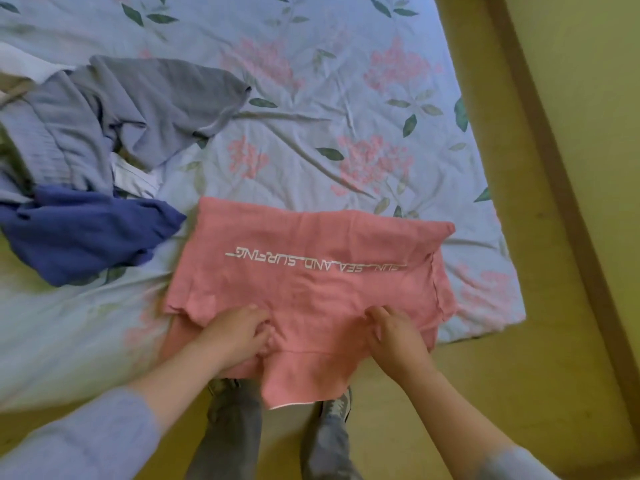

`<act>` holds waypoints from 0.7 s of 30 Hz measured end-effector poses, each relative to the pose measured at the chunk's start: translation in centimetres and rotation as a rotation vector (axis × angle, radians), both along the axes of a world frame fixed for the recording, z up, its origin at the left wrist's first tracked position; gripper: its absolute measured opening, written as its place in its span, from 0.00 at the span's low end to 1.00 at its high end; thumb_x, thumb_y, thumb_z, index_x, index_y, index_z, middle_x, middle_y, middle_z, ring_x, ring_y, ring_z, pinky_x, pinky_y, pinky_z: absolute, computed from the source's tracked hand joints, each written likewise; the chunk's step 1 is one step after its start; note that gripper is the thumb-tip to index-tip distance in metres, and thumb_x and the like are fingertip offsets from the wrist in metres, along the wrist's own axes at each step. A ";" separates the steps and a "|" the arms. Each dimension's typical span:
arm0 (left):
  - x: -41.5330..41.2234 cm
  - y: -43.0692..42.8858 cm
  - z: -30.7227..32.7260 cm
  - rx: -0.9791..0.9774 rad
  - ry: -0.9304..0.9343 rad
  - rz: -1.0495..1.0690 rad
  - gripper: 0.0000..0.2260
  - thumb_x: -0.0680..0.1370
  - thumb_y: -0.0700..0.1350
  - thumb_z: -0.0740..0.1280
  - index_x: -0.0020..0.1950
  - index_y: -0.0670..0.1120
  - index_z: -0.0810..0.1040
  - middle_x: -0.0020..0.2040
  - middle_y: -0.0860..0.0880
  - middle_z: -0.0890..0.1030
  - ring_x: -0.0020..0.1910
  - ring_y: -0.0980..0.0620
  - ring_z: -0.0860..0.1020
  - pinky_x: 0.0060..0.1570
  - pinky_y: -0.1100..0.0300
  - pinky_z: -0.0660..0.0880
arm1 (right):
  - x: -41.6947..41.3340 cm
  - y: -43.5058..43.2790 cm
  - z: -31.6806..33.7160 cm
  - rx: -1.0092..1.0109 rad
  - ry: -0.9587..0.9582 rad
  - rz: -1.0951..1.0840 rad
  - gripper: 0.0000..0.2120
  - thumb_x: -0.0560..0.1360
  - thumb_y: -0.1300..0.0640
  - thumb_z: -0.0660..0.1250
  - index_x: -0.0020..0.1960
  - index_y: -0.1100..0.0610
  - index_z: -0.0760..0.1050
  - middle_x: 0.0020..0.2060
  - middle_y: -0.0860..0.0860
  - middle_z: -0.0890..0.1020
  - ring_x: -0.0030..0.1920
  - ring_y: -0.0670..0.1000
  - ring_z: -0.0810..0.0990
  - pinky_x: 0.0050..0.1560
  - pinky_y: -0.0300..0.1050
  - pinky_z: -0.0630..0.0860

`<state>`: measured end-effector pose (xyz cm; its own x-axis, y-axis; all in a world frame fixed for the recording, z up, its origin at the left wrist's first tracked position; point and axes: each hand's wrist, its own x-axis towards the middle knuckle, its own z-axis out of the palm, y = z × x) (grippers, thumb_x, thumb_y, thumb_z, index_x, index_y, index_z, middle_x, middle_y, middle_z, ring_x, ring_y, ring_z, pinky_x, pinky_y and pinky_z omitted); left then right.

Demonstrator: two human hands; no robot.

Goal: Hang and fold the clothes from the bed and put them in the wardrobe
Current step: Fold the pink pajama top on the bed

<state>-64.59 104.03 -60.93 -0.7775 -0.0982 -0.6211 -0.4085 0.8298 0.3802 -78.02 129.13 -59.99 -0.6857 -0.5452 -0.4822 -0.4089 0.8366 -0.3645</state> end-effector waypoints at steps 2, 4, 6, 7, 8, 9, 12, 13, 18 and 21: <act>-1.0 -0.5 0.5 -0.008 0.077 0.084 0.10 0.80 0.50 0.61 0.55 0.46 0.76 0.51 0.47 0.76 0.51 0.45 0.77 0.50 0.54 0.73 | -0.4 -0.8 0.2 -0.029 0.010 -0.035 0.13 0.76 0.61 0.62 0.59 0.59 0.77 0.53 0.55 0.78 0.52 0.59 0.77 0.48 0.50 0.73; -2.8 -1.2 1.0 -0.031 0.130 0.103 0.10 0.80 0.49 0.62 0.56 0.44 0.75 0.53 0.46 0.76 0.52 0.44 0.76 0.51 0.52 0.73 | -1.5 -1.7 0.6 -0.085 0.024 -0.020 0.14 0.76 0.61 0.63 0.61 0.60 0.77 0.55 0.56 0.78 0.53 0.59 0.77 0.51 0.52 0.74; -4.8 -1.6 1.1 -0.049 0.194 0.083 0.13 0.80 0.48 0.63 0.62 0.44 0.74 0.58 0.45 0.74 0.57 0.43 0.74 0.56 0.53 0.71 | -3.1 -2.7 1.0 -0.134 0.073 0.002 0.15 0.76 0.61 0.65 0.62 0.59 0.77 0.57 0.55 0.78 0.56 0.58 0.76 0.55 0.52 0.73; -5.8 -1.8 1.1 -0.054 0.217 0.078 0.16 0.80 0.47 0.63 0.65 0.43 0.72 0.61 0.44 0.73 0.61 0.43 0.73 0.59 0.52 0.69 | -4.0 -3.3 1.2 -0.147 0.106 0.001 0.15 0.76 0.60 0.66 0.63 0.59 0.77 0.58 0.55 0.77 0.57 0.58 0.75 0.57 0.52 0.73; -6.9 -2.0 1.0 -0.061 0.234 0.083 0.18 0.80 0.47 0.63 0.68 0.43 0.70 0.64 0.44 0.71 0.64 0.43 0.71 0.63 0.52 0.67 | -4.9 -4.0 1.4 -0.153 0.135 -0.011 0.16 0.76 0.59 0.66 0.63 0.58 0.76 0.60 0.55 0.76 0.59 0.58 0.74 0.58 0.51 0.73; -7.9 -2.5 1.0 -0.079 0.252 0.091 0.20 0.80 0.47 0.63 0.71 0.43 0.68 0.67 0.43 0.69 0.67 0.43 0.69 0.66 0.52 0.65 | -5.8 -4.9 1.6 -0.155 0.158 -0.023 0.16 0.77 0.59 0.66 0.64 0.59 0.75 0.62 0.56 0.75 0.61 0.59 0.73 0.59 0.52 0.72; -11.0 -4.1 0.7 -0.140 0.283 0.086 0.23 0.81 0.47 0.62 0.74 0.43 0.63 0.73 0.44 0.65 0.72 0.44 0.64 0.71 0.53 0.59 | -8.7 -7.2 1.6 -0.102 0.154 -0.050 0.22 0.79 0.56 0.63 0.71 0.58 0.69 0.72 0.57 0.68 0.71 0.59 0.67 0.67 0.57 0.68; -11.8 -4.5 0.5 -0.165 0.273 0.070 0.23 0.81 0.47 0.60 0.75 0.43 0.62 0.74 0.44 0.64 0.73 0.45 0.63 0.72 0.53 0.58 | -9.6 -7.6 1.3 -0.061 0.147 -0.041 0.23 0.79 0.54 0.63 0.72 0.57 0.67 0.73 0.57 0.67 0.72 0.58 0.65 0.69 0.58 0.66; -14.6 -7.3 -0.9 -0.304 0.034 -0.092 0.17 0.83 0.47 0.51 0.71 0.47 0.65 0.68 0.46 0.71 0.67 0.44 0.69 0.70 0.44 0.58 | -13.1 -9.0 -0.2 0.156 0.035 -0.102 0.17 0.83 0.51 0.50 0.62 0.54 0.75 0.60 0.54 0.78 0.64 0.56 0.73 0.72 0.62 0.55; -15.9 -9.3 -1.7 -0.315 -0.032 -0.194 0.18 0.82 0.55 0.55 0.68 0.49 0.68 0.65 0.46 0.70 0.66 0.44 0.69 0.67 0.45 0.63 | -14.8 -9.5 -0.8 0.264 0.004 -0.059 0.14 0.81 0.49 0.56 0.60 0.52 0.75 0.58 0.54 0.78 0.61 0.56 0.75 0.72 0.63 0.55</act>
<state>-80.45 94.68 -62.68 -0.7813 -0.1408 -0.6080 -0.2393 0.9673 0.0835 -92.86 119.60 -60.74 -0.7150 -0.3599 -0.5993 -0.3577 0.9249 -0.1286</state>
